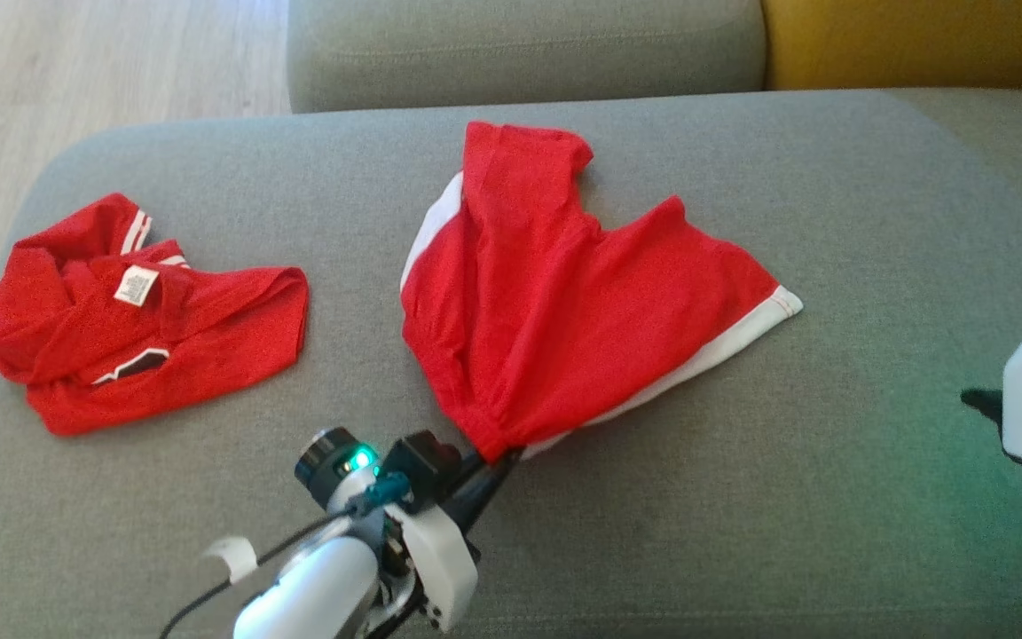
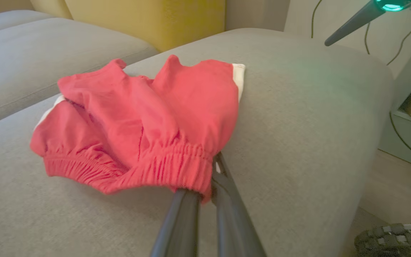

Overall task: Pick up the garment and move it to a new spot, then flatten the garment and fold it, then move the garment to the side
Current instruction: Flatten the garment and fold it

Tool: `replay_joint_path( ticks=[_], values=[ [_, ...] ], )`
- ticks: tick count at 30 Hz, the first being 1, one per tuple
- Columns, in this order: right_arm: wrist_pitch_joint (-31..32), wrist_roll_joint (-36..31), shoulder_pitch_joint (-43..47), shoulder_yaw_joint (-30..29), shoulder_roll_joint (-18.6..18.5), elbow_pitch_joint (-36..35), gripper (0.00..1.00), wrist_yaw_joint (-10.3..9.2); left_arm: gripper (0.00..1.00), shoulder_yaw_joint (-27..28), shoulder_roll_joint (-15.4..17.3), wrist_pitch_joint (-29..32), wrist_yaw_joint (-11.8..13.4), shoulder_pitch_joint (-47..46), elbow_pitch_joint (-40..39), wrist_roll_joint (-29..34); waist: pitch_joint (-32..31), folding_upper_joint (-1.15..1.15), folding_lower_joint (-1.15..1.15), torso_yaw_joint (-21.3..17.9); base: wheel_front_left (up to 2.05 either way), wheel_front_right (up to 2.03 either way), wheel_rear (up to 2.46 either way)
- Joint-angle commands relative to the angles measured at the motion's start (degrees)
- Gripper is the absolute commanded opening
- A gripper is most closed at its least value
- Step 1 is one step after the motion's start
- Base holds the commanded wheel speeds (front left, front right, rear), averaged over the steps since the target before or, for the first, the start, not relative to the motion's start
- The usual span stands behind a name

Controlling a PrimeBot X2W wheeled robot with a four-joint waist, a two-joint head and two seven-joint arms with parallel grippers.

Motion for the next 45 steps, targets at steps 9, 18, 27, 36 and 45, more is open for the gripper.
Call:
replay_joint_path(
  ticks=[9,18,27,36,45],
  values=[
    [-1.0,1.8,4.2,-2.6,-2.8,-6.9,0.00,-0.04,0.00,0.1,2.4,-0.4,0.2,1.6,-5.4,-1.8,-2.1,0.00,0.00,0.0,0.00,0.00,0.00],
    [-18.7,0.7,5.1,-8.1,2.6,-12.4,1.00,-0.04,0.00,1.4,1.7,-0.5,2.3,2.5,-6.2,-3.0,-2.1,0.00,0.00,0.4,0.00,0.00,0.00],
    [-36.5,-1.2,11.7,-13.1,10.3,-19.2,1.00,-0.04,0.00,4.3,1.2,-0.7,4.4,3.5,-5.3,-3.5,-2.0,0.00,0.00,0.4,0.00,0.00,0.00],
    [-40.9,-5.4,15.4,-14.8,15.3,-22.7,1.00,-0.04,0.97,3.8,2.0,-0.7,4.1,3.9,0.1,-2.3,-1.9,0.00,0.00,0.1,0.00,0.00,0.00],
    [-41.9,-8.3,17.2,-17.4,17.9,-24.0,1.00,-0.04,1.00,5.5,2.2,-0.7,5.1,3.9,2.5,-3.1,-2.2,0.00,0.00,1.0,0.00,0.00,0.00]
  ],
)
